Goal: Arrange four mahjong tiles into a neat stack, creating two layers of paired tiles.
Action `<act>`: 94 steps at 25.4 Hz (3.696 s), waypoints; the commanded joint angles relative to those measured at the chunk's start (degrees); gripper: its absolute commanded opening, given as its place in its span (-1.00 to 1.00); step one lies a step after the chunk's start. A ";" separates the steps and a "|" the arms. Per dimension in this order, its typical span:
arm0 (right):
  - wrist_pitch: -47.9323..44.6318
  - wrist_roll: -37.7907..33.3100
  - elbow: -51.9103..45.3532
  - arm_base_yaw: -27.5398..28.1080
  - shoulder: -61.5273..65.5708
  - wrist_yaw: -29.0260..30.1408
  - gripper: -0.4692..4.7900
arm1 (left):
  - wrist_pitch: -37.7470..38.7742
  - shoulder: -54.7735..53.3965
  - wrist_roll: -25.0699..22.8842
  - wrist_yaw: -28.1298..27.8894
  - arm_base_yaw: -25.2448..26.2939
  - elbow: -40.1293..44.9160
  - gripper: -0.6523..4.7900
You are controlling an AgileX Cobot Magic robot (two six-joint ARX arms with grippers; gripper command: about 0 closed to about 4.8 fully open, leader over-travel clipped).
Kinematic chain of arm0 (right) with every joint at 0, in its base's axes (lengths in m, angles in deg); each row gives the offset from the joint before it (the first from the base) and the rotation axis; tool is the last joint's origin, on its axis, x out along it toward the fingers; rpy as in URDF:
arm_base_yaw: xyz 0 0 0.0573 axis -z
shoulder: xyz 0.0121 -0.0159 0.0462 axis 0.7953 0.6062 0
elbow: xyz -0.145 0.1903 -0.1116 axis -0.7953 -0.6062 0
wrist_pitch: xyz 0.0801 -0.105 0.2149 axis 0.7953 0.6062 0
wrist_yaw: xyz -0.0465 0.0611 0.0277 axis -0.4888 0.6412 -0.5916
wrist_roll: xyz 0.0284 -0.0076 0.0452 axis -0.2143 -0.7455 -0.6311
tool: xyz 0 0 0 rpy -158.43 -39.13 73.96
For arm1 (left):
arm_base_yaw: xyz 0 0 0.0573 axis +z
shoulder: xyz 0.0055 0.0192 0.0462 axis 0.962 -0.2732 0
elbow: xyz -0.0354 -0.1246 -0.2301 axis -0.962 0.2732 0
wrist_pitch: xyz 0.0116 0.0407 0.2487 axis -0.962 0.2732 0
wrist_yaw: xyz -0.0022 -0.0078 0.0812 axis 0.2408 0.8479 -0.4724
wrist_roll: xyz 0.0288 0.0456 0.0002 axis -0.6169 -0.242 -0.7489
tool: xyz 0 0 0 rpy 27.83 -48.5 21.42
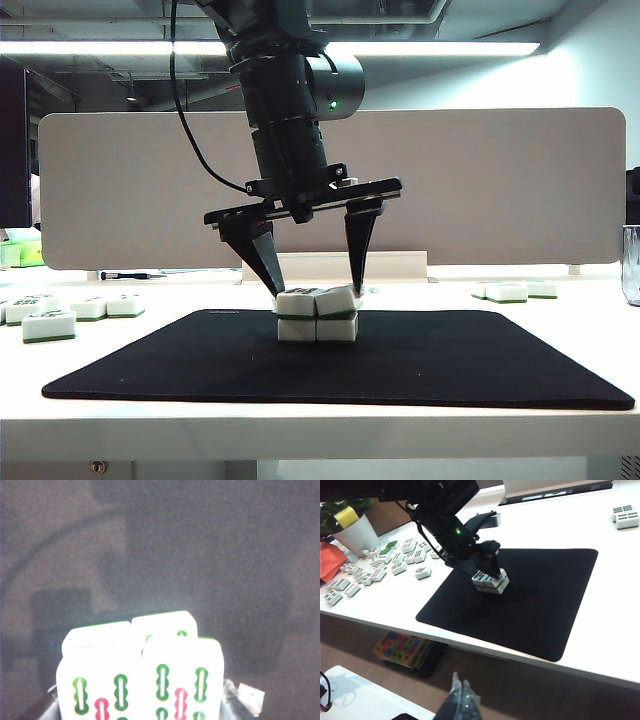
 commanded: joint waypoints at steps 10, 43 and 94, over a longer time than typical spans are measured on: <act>-0.72 0.20 0.09 -0.07 -0.66 -0.04 -0.83 | 5.11 0.33 -0.20 0.11 0.00 -5.27 0.63; -0.55 0.17 0.09 -0.09 -0.66 -0.04 -0.82 | 23.98 54.25 -12.44 -30.82 -2.54 11.47 -0.78; -0.55 0.17 0.09 -0.07 -0.66 -0.07 -0.83 | -30.32 98.66 -14.05 -13.70 26.60 79.19 -0.78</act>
